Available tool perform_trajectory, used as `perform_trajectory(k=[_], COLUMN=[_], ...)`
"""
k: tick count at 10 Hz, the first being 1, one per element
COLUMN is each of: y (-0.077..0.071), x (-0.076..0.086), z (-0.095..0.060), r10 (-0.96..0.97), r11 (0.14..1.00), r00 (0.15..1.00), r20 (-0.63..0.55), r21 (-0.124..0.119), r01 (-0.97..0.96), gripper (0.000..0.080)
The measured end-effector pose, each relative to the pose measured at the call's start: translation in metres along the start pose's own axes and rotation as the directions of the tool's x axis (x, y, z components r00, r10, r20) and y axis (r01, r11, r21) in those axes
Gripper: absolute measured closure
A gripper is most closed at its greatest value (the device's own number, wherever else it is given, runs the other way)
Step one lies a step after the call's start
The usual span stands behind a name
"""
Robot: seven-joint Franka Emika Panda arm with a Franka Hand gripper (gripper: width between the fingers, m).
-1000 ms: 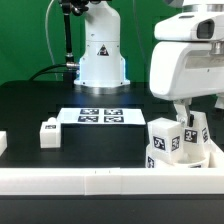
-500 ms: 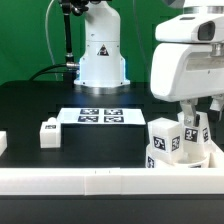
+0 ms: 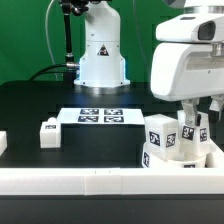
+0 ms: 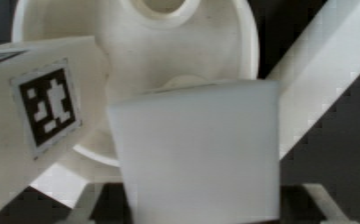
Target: Assemble stool
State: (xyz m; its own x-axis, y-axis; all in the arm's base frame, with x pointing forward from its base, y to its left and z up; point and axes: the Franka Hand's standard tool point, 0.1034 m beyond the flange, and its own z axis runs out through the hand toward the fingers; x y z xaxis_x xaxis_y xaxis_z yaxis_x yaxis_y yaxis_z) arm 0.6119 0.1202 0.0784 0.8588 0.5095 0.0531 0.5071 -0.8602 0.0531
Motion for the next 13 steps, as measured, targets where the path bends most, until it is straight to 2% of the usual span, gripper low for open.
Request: perform_trajectory(k=[2,4,6,7,9,12,13], y=[0.0002,0.0033,0.0032,0.0026,0.0022,0.0022,0.0021], x=[0.0,-0.0033,-0.0056,-0.0055,-0.0047,-0.0045,-0.0044], z=[0.0,0.0,0.0013,0.0015,0.0015,0.0014,0.0014], r10=[0.156,0.383,0.638,0.715,0.834,0.915,0.947], r11=[0.988,0.924,0.769,0.697,0.551,0.401,0.319], r00=[0.988,0.924,0.77,0.698,0.551,0.402,0.32], r20=[0.0,0.016,0.03,0.034,0.033,0.04,0.043], r21=[0.0,0.007,0.025,0.026,0.027,0.024,0.022], r01=[-0.156,-0.383,-0.638,-0.716,-0.834,-0.916,-0.947], gripper=[0.0461,0.0461,0.0461,0.0461,0.0461,0.0461,0.0461])
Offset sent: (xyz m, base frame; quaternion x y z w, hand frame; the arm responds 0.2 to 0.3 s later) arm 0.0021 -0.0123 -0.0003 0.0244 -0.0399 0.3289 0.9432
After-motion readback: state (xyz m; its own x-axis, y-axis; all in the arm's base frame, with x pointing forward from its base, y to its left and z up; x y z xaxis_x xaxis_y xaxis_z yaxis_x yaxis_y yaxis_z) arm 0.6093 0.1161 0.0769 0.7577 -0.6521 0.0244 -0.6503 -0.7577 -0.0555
